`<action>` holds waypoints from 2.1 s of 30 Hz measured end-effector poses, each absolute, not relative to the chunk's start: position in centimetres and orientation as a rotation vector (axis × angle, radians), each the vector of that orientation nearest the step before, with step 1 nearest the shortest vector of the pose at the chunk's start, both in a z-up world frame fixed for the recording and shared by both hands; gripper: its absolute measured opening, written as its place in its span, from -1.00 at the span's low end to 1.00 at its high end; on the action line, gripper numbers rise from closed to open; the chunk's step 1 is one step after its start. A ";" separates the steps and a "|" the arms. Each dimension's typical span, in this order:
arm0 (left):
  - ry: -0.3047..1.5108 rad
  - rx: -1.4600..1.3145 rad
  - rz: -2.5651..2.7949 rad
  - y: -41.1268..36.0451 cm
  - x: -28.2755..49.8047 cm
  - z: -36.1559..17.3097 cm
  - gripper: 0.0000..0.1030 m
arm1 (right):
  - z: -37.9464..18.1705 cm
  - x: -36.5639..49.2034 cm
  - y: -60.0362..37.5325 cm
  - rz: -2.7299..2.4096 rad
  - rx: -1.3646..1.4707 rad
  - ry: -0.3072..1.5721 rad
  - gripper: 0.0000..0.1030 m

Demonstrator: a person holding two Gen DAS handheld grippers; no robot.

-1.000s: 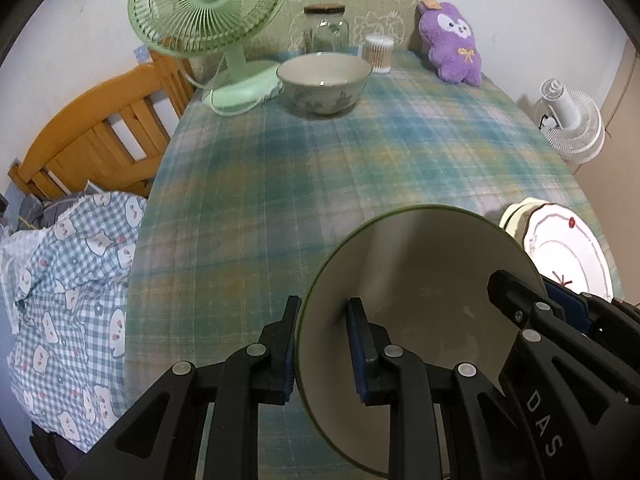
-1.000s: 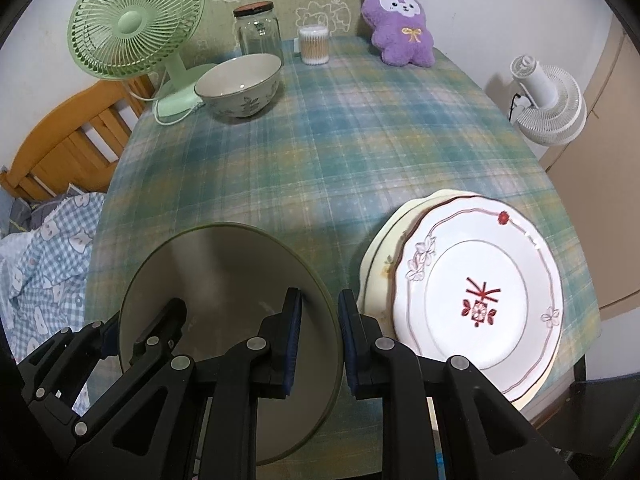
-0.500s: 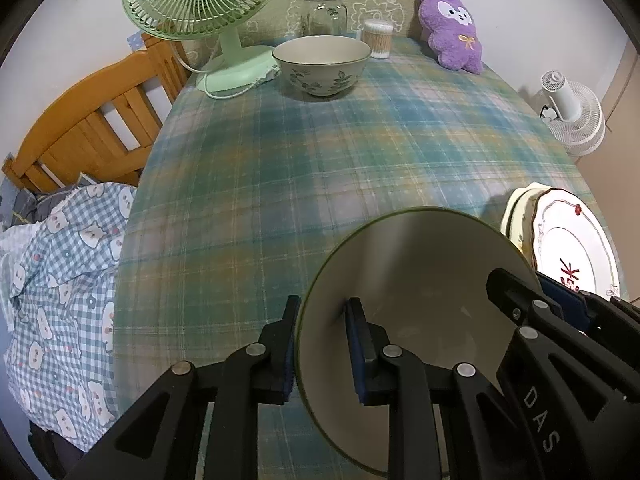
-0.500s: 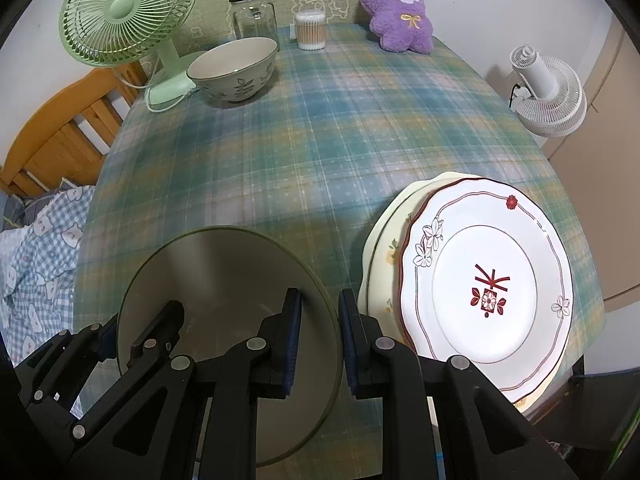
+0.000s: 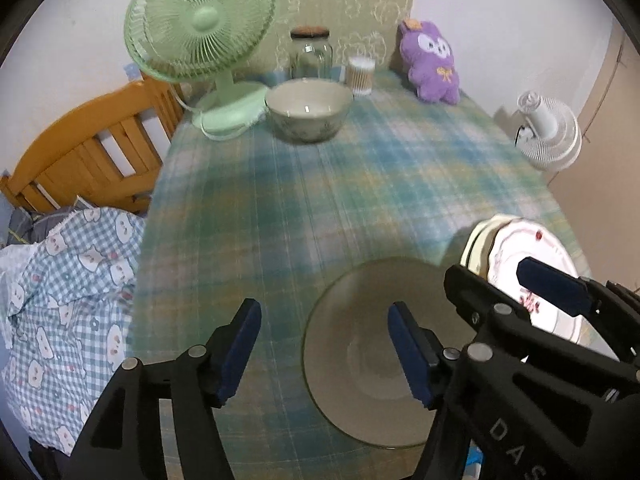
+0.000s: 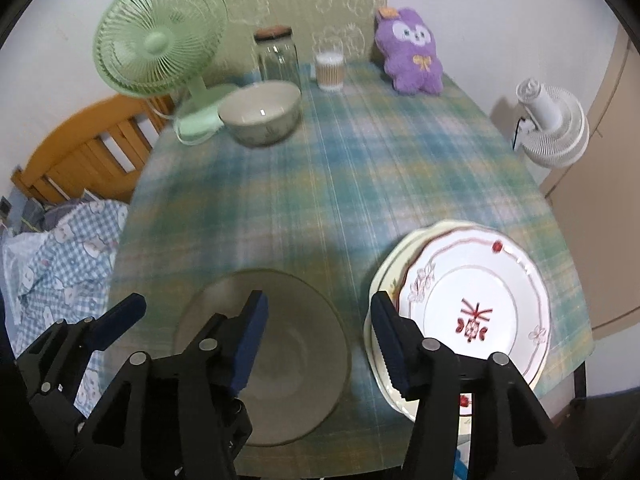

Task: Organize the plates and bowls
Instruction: 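Open both grippers to release the second bowl, then move both grippers to the beige bowl beside the green fan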

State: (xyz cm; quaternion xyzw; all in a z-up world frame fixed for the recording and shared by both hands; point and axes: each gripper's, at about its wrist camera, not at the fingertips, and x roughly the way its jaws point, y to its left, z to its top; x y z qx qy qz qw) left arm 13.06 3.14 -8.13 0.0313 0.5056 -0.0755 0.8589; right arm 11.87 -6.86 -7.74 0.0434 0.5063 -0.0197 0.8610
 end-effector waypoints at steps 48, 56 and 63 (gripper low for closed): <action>0.893 -0.010 0.134 0.3 33.7 -4.3 0.67 | -3.4 36.1 -9.7 0.255 -0.003 0.877 0.56; 0.908 -0.025 0.181 1.3 37.2 -7.1 0.66 | -6.3 40.6 -8.5 0.266 -0.023 0.893 0.56; 0.940 -0.030 0.193 1.8 39.6 -9.9 0.50 | -9.4 43.7 -7.9 0.265 -0.015 0.927 0.55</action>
